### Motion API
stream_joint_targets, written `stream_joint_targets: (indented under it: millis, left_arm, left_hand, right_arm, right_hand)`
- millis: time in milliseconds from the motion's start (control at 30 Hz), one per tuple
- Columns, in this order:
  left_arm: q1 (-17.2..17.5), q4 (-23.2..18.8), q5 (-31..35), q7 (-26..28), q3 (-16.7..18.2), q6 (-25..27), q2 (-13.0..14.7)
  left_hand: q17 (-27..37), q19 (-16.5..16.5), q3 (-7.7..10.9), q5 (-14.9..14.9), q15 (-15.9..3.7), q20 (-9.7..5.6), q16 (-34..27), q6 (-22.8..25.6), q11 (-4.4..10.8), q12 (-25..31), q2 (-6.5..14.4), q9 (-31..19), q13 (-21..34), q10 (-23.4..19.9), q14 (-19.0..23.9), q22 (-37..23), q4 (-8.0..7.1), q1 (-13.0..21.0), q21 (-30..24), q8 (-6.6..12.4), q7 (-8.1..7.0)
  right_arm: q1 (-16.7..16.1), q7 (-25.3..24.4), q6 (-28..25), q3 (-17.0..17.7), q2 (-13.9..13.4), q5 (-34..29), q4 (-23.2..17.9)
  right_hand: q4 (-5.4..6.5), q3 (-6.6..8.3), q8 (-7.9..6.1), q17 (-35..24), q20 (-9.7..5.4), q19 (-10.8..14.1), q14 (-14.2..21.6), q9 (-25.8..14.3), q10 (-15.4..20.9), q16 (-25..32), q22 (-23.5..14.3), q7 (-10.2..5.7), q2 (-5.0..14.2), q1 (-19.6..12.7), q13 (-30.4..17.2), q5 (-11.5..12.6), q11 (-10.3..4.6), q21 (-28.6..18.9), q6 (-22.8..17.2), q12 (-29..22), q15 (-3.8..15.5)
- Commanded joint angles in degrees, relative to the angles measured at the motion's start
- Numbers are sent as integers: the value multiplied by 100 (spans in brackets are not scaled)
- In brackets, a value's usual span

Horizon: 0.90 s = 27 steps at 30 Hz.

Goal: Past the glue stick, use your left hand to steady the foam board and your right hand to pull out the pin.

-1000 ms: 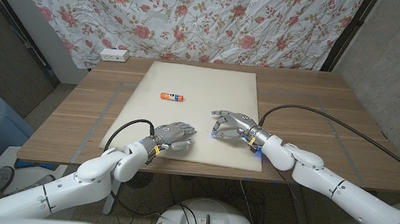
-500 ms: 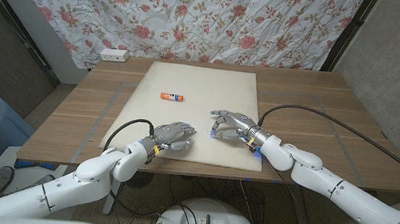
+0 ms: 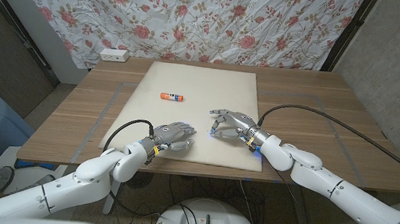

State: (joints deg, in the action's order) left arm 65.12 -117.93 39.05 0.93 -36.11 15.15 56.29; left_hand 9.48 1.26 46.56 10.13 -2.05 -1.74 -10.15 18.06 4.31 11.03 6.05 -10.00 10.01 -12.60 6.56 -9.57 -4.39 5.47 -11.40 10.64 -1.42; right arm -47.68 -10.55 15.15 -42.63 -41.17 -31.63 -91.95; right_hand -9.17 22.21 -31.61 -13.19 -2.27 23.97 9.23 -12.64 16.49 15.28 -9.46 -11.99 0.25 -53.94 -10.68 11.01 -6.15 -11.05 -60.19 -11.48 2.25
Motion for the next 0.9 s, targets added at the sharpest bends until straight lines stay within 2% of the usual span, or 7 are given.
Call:
stream_joint_targets:
  millis: [33, 900]
  left_arm:
    - [-60, 52, -10, -35, -32, -47, -17]
    - [-74, 52, -16, -55, -46, -48, -10]
  left_hand:
    - [18, 33, -2, -3, -266, -248, -25, 95, -17, 40, 499, -31, 23, -67, 68, -17, 31, 49, 33, 32, 39]
    - [26, 37, -17, -12, -257, -252, -31, 151, -10, 37, 507, -33, 24, -98, 76, -18, 65, 97, 38, 34, 37]
  right_arm:
    - [-17, -35, 22, 50, -27, 11, -44]
    - [-110, -101, -23, 139, -75, -11, -214]
  right_hand:
    - [-13, -24, -18, -30, -127, 51, 61, -26, 62, 32, -17, -6, -6, -80, 1, -18, 11, -20, -32, -24, 344]
    - [-1, -59, -11, -45, -131, 77, 73, -14, 100, 43, -19, 8, 15, -112, 1, -31, -9, -11, -81, -7, 369]
